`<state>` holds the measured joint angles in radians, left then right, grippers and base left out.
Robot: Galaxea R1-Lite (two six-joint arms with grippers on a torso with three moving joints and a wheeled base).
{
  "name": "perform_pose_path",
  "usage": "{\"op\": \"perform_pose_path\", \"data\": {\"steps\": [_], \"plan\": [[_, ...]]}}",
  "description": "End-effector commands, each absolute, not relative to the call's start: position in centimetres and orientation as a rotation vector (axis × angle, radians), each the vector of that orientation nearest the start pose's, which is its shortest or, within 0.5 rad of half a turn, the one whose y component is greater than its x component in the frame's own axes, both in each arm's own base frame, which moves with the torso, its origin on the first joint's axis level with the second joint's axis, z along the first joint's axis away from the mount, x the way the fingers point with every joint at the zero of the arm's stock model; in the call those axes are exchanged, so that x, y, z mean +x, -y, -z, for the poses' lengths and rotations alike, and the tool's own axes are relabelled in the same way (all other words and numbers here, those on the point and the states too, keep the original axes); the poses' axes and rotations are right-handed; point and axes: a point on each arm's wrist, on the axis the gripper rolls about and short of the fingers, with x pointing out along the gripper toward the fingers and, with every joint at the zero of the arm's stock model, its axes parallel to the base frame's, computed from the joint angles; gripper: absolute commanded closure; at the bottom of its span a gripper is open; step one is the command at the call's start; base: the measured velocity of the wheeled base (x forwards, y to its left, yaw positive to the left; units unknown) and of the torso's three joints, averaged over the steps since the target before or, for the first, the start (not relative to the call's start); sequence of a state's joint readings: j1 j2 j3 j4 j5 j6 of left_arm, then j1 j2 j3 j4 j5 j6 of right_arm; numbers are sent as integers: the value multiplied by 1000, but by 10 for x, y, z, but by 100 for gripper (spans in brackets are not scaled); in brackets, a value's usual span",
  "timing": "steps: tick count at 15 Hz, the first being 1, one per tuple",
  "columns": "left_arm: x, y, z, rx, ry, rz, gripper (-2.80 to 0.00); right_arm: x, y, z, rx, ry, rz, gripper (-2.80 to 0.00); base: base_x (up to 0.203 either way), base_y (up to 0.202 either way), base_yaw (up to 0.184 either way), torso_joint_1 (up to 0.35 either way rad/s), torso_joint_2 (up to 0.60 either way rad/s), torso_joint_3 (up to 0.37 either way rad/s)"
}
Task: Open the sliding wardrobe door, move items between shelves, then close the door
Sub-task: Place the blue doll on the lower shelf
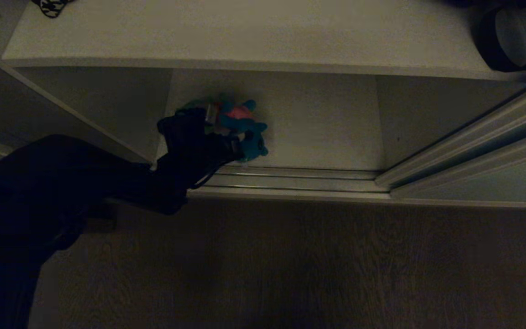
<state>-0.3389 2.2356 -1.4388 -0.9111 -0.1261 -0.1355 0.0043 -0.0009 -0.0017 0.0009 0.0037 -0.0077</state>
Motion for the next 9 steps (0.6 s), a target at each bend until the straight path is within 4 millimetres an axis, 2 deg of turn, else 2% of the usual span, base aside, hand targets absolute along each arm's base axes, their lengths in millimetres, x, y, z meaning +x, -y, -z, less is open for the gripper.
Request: {"op": "perform_pose_path", "data": {"steps": [1, 4, 9], "plan": [[457, 165, -153, -148, 94, 458, 0, -23, 0, -76, -8, 2, -9, 0, 0, 0, 0, 0, 0, 0], [475, 173, -148, -156, 149, 438, 0, -23, 0, -76, -8, 2, -8, 0, 0, 0, 0, 0, 0, 0], [474, 210, -148, -178, 234, 458, 0, -23, 0, -76, -8, 3, -8, 0, 0, 0, 0, 0, 0, 0]]}}
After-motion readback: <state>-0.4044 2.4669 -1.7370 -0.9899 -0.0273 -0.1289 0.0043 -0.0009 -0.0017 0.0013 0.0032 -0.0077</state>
